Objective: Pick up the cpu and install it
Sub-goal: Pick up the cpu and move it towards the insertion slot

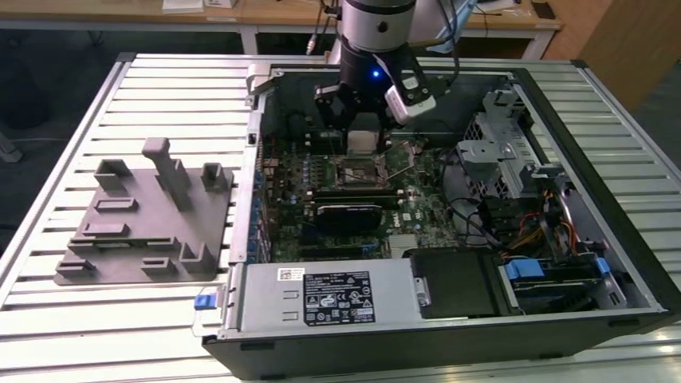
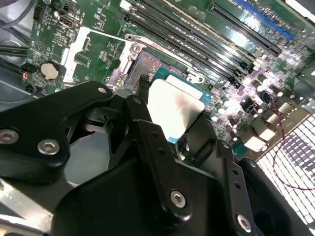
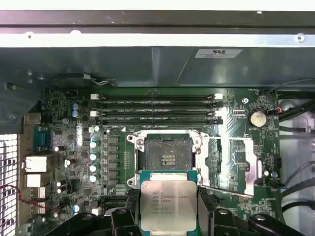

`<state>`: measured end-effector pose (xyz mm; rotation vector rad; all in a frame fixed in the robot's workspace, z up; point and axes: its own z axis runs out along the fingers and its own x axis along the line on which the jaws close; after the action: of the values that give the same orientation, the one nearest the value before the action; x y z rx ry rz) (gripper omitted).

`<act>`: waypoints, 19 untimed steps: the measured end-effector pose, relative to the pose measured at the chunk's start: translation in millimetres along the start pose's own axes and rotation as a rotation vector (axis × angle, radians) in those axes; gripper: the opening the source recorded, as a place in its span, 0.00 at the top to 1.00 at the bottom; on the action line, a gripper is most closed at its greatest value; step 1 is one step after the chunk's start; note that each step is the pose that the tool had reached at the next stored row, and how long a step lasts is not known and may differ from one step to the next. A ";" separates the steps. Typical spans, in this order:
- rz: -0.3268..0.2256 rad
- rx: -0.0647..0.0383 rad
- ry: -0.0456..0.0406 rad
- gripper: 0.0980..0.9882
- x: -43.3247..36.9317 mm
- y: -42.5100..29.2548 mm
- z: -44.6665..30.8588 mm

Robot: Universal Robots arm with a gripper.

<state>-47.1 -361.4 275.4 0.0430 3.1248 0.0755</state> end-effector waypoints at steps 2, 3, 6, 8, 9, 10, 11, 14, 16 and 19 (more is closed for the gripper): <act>0.000 0.000 0.0000 0.50 0.1 1.2 2.8; 0.000 0.000 0.0000 0.50 0.1 1.9 4.2; 0.000 0.000 -0.0001 0.50 0.3 4.1 8.0; 0.000 0.000 -0.0001 0.50 0.3 5.6 10.2; 0.000 0.000 0.0000 0.50 0.4 6.5 11.3; 0.000 0.000 -0.0001 0.50 0.4 7.3 12.3; 0.000 0.000 0.0000 0.50 0.5 8.2 13.2; 0.000 0.000 -0.0001 0.50 0.6 11.2 15.9; 0.000 0.000 -0.0001 0.50 0.7 12.9 17.7; 0.000 0.001 -0.0001 0.50 0.8 15.6 20.4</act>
<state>-47.2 -344.9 255.8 0.0430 3.1247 0.0747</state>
